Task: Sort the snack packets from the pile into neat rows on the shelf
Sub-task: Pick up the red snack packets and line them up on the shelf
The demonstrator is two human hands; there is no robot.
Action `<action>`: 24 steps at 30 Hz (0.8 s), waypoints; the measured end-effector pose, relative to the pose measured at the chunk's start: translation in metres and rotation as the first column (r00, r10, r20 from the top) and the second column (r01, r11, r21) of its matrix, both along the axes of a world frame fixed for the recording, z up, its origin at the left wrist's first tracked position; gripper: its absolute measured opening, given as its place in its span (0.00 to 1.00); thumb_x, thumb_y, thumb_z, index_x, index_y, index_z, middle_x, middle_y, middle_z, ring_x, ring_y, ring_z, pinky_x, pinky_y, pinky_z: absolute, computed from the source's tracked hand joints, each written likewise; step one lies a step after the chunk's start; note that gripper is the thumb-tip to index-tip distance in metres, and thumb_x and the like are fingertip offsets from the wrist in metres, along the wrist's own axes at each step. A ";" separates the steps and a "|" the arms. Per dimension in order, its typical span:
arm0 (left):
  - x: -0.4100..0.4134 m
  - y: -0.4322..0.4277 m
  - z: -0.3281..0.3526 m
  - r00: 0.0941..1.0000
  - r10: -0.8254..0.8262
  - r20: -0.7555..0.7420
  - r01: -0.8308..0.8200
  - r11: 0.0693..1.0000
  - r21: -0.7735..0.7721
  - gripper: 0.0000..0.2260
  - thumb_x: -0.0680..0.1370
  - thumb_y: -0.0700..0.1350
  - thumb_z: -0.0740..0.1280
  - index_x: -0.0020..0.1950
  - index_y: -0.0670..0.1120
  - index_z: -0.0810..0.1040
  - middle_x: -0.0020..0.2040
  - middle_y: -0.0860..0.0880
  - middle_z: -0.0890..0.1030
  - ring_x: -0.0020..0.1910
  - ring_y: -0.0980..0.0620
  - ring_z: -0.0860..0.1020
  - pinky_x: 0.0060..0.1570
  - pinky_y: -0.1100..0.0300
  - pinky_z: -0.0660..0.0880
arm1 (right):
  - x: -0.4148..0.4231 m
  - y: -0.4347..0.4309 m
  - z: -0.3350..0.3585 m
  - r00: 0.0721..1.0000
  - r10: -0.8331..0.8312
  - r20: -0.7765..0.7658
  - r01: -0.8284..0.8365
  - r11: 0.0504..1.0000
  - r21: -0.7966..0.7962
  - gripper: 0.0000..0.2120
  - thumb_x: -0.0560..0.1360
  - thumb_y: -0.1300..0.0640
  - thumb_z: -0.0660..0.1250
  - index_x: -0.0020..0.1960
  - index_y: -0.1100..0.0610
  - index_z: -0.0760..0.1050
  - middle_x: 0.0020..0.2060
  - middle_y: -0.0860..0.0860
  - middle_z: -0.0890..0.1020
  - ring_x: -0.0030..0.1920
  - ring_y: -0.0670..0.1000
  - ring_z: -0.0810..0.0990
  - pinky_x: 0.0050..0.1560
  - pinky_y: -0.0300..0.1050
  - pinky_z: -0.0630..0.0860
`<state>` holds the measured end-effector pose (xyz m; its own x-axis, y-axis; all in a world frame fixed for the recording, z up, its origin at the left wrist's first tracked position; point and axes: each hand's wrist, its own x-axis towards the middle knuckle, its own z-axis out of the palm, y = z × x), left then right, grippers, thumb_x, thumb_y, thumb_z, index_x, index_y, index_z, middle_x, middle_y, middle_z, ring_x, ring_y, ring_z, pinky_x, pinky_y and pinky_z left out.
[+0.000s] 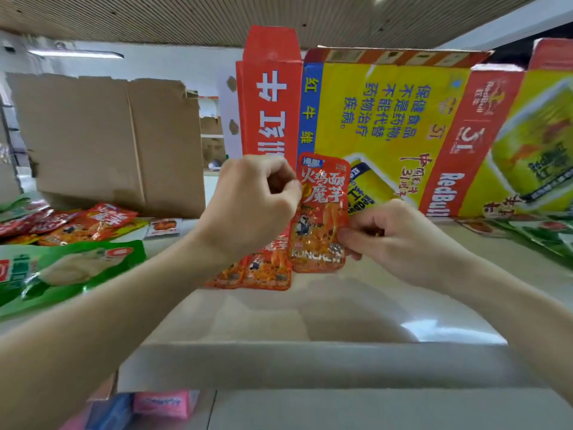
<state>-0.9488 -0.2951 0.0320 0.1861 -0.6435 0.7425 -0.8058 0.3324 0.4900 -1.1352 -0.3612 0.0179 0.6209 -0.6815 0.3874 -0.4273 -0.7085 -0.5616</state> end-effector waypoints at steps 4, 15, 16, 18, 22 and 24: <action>0.002 -0.023 0.013 0.996 0.002 0.088 -0.004 1.000 0.027 0.08 0.77 0.38 0.67 0.38 0.43 0.81 0.31 0.50 0.80 0.32 0.54 0.77 0.30 0.65 0.72 | 0.002 -0.019 0.011 0.999 -0.035 -0.040 0.036 0.999 0.031 0.16 0.77 0.54 0.67 0.31 0.52 0.80 0.28 0.49 0.80 0.30 0.48 0.75 0.36 0.46 0.71; 0.022 -0.054 -0.024 0.987 0.119 0.104 -0.135 0.977 0.164 0.11 0.78 0.44 0.65 0.36 0.45 0.78 0.35 0.52 0.80 0.37 0.53 0.77 0.36 0.57 0.76 | 0.019 -0.047 0.003 0.985 0.040 -0.170 0.006 0.966 0.259 0.18 0.76 0.54 0.68 0.28 0.53 0.81 0.20 0.45 0.69 0.22 0.42 0.65 0.29 0.35 0.62; 0.023 -0.056 -0.026 0.982 0.132 0.133 -0.160 0.961 0.227 0.10 0.78 0.44 0.65 0.36 0.45 0.78 0.35 0.52 0.80 0.38 0.54 0.77 0.36 0.59 0.76 | 0.019 -0.047 0.001 0.980 0.042 -0.194 0.008 0.967 0.253 0.18 0.76 0.55 0.68 0.27 0.52 0.80 0.20 0.44 0.70 0.22 0.42 0.67 0.28 0.33 0.62; 0.023 -0.059 -0.033 0.969 0.136 0.207 -0.199 0.923 0.328 0.11 0.77 0.46 0.65 0.37 0.44 0.78 0.34 0.53 0.79 0.37 0.54 0.77 0.34 0.59 0.75 | 0.019 -0.045 -0.005 0.968 0.040 -0.247 0.015 0.976 0.217 0.14 0.75 0.55 0.68 0.31 0.54 0.82 0.22 0.47 0.74 0.24 0.43 0.69 0.29 0.36 0.63; 0.021 -0.060 -0.042 0.939 0.123 0.322 -0.254 0.877 0.407 0.10 0.76 0.49 0.64 0.36 0.47 0.76 0.36 0.52 0.77 0.38 0.52 0.75 0.38 0.55 0.76 | 0.020 -0.045 -0.015 0.932 -0.002 -0.364 0.059 0.987 0.146 0.12 0.75 0.52 0.67 0.43 0.62 0.80 0.26 0.50 0.71 0.27 0.46 0.68 0.31 0.42 0.63; 0.020 -0.059 -0.043 0.927 0.121 0.355 -0.275 0.862 0.425 0.10 0.76 0.51 0.64 0.37 0.48 0.75 0.37 0.53 0.76 0.38 0.53 0.75 0.38 0.55 0.76 | 0.020 -0.044 -0.017 0.913 -0.027 -0.406 0.075 0.992 0.102 0.13 0.76 0.52 0.66 0.43 0.63 0.79 0.24 0.48 0.67 0.25 0.44 0.64 0.28 0.40 0.61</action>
